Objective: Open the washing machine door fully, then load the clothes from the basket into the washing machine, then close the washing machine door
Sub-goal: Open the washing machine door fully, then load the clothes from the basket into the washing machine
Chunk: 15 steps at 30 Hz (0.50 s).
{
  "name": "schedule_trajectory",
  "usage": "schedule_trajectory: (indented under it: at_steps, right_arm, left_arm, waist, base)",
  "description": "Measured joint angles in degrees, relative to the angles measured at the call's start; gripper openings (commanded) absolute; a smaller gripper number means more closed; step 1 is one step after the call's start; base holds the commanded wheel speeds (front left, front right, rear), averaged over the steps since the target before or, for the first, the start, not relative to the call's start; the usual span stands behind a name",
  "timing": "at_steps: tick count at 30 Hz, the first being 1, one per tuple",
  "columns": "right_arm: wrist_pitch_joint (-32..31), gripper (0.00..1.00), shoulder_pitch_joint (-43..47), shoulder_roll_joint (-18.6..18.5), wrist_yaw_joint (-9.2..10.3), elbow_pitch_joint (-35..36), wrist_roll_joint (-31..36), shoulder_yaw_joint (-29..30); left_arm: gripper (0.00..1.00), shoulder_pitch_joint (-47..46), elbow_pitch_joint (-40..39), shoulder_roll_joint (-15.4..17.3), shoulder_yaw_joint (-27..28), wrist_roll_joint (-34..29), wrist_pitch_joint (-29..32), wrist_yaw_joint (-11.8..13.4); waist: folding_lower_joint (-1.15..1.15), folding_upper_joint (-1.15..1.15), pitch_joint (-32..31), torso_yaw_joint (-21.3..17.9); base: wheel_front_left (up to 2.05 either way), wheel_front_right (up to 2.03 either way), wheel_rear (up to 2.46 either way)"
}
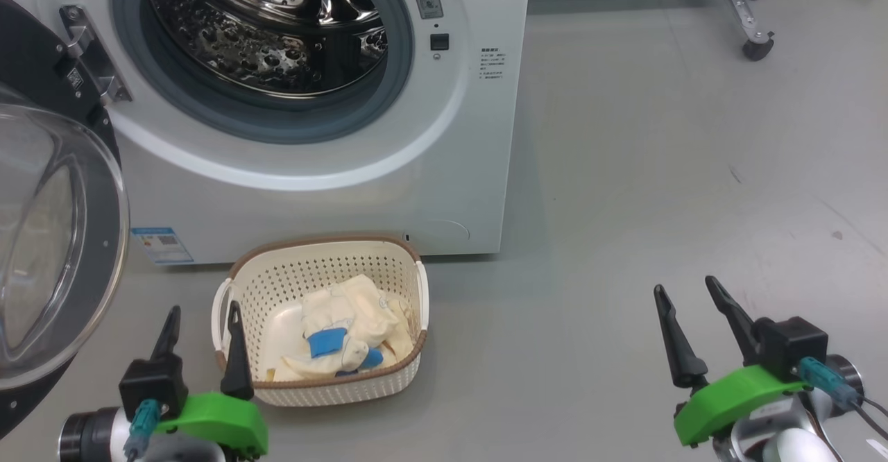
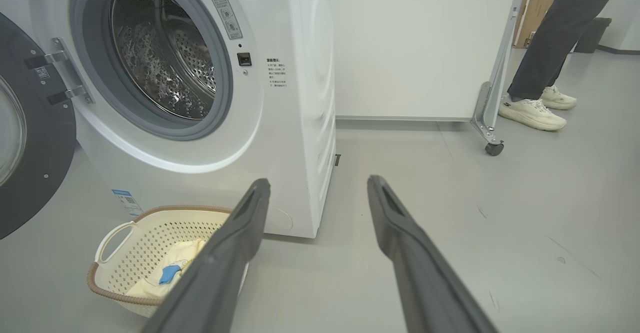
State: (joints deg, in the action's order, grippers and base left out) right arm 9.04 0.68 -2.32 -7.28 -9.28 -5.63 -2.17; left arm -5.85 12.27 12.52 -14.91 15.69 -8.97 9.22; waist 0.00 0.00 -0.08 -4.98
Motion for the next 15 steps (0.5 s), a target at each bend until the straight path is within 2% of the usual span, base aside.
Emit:
schedule_trajectory:
  at_steps: [15]
  right_arm:
    - [-0.1, 1.00, 0.5, 0.0, 0.00, 0.7, 0.0, 0.0]
  left_arm:
    - [1.00, 0.1, -0.9, 0.7, -0.2, 0.0, 0.4, 0.9]
  waist:
    - [0.00, 0.00, 0.0, 0.3]
  base:
    - [0.02, -0.01, 0.00]
